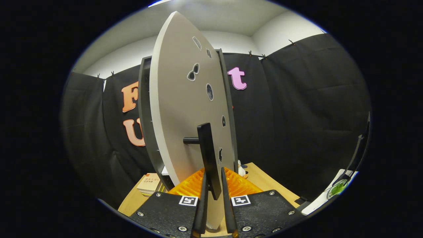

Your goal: Open the shoe cabinet door, grab the shoes and put them into the shoe cabinet, then close the shoe cabinet door.

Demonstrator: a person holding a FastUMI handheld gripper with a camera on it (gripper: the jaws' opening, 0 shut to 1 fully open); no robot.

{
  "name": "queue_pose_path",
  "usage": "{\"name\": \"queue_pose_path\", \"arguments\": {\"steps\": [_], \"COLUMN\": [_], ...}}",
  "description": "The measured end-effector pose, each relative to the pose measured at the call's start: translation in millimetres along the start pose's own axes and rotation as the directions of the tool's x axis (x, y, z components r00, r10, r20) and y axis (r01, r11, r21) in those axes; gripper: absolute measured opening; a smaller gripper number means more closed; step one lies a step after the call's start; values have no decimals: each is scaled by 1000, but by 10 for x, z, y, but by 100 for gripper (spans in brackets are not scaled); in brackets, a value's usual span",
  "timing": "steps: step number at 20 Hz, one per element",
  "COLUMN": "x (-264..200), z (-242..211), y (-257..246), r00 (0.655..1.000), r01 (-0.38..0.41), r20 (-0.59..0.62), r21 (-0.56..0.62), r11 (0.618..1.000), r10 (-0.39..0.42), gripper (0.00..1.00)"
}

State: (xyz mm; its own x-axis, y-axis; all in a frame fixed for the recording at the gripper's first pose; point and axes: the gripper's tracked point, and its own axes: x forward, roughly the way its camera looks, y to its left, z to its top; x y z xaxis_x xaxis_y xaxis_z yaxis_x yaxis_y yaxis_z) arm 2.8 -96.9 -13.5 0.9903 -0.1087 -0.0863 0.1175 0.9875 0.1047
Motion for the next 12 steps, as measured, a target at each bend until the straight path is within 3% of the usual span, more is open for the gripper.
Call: {"name": "queue_pose_path", "arguments": {"steps": [12], "x": [-85], "z": [36], "y": [-769], "r00": [997], "r01": [71], "r20": [2], "r21": [-29], "r11": [997], "r10": [-71], "gripper": [22]}}
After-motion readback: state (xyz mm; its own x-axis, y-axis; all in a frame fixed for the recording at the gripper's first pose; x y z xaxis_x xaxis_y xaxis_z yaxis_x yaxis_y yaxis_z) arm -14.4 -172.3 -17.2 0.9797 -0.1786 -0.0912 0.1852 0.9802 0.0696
